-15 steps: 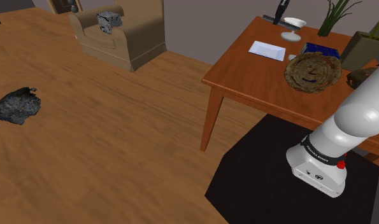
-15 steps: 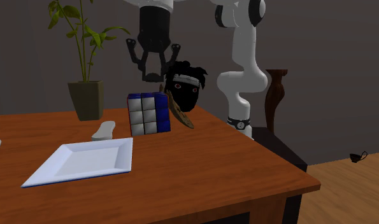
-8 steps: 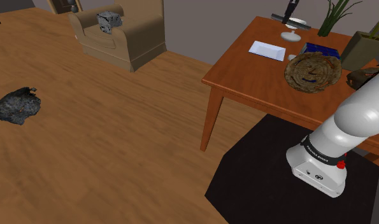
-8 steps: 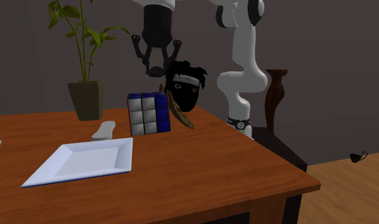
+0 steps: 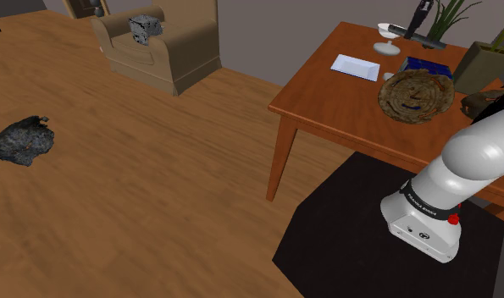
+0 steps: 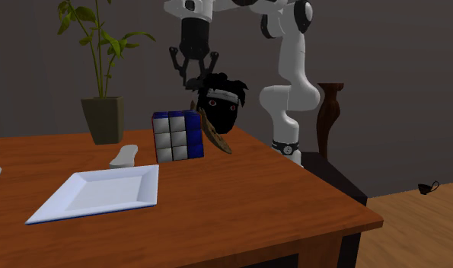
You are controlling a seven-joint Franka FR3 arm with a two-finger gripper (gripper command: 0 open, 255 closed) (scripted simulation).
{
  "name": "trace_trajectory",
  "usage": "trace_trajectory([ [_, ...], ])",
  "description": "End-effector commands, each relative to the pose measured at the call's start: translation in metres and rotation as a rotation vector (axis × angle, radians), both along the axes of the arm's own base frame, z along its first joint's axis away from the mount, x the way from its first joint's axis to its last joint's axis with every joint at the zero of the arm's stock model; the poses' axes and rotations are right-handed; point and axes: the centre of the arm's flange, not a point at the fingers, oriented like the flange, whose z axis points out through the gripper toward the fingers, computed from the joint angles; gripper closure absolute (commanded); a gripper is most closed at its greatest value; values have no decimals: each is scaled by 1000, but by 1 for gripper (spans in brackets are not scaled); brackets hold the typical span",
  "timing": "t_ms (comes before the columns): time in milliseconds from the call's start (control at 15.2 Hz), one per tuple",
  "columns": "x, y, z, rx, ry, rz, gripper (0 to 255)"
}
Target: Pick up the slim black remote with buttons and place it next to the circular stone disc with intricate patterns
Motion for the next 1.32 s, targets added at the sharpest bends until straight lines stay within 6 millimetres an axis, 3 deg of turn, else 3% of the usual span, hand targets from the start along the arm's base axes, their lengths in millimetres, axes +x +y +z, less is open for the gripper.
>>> trace_trajectory([
  [0,-28,2,-1,0,0,1,255],
  [1254,-278,-6,-1,0,0,1,255],
])
